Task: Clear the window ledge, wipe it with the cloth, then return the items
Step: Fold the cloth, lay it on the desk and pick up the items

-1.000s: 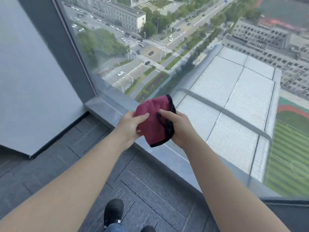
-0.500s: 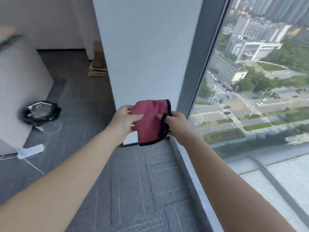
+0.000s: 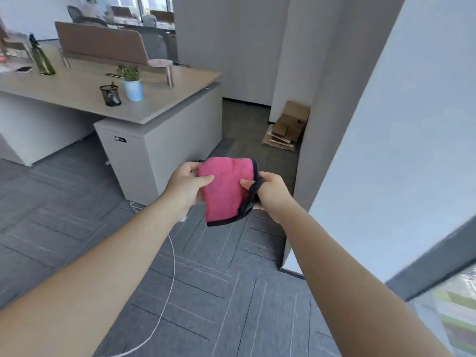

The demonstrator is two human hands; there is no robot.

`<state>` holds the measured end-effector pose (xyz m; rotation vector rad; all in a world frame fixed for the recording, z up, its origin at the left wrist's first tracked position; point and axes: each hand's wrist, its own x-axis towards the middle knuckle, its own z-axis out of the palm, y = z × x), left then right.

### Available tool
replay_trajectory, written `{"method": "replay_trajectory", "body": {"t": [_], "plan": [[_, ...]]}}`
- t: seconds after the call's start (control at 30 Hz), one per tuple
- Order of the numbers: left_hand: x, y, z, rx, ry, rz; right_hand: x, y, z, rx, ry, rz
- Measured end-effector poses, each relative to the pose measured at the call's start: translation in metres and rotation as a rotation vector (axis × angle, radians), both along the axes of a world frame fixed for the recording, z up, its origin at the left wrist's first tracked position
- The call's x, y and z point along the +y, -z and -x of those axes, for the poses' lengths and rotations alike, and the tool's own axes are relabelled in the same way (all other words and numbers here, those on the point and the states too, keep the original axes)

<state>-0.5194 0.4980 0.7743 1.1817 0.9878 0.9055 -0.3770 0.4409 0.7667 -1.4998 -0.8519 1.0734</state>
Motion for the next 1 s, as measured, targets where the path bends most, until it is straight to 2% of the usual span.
{"method": "replay_trajectory", "body": {"t": [0.17,0.37,0.63,1.0], "plan": [[0.07,-0.001,0.022,-0.036,-0.156,-0.004,0.093,-0.003,0.014,0.001,-0.17,-0.034],[0.171,0.013,0.007,-0.022,-0.349,0.019,0.218,0.009,-0.006,0.028,-0.356,-0.014],[0.291,0.007,-0.027,-0.066,-0.544,0.072,0.372,0.004,-0.036,-0.049,-0.443,0.001],[0.5,0.026,0.0,-0.055,-0.571,0.075,0.583,0.013,-0.016,-0.087,-0.522,0.02]]}}
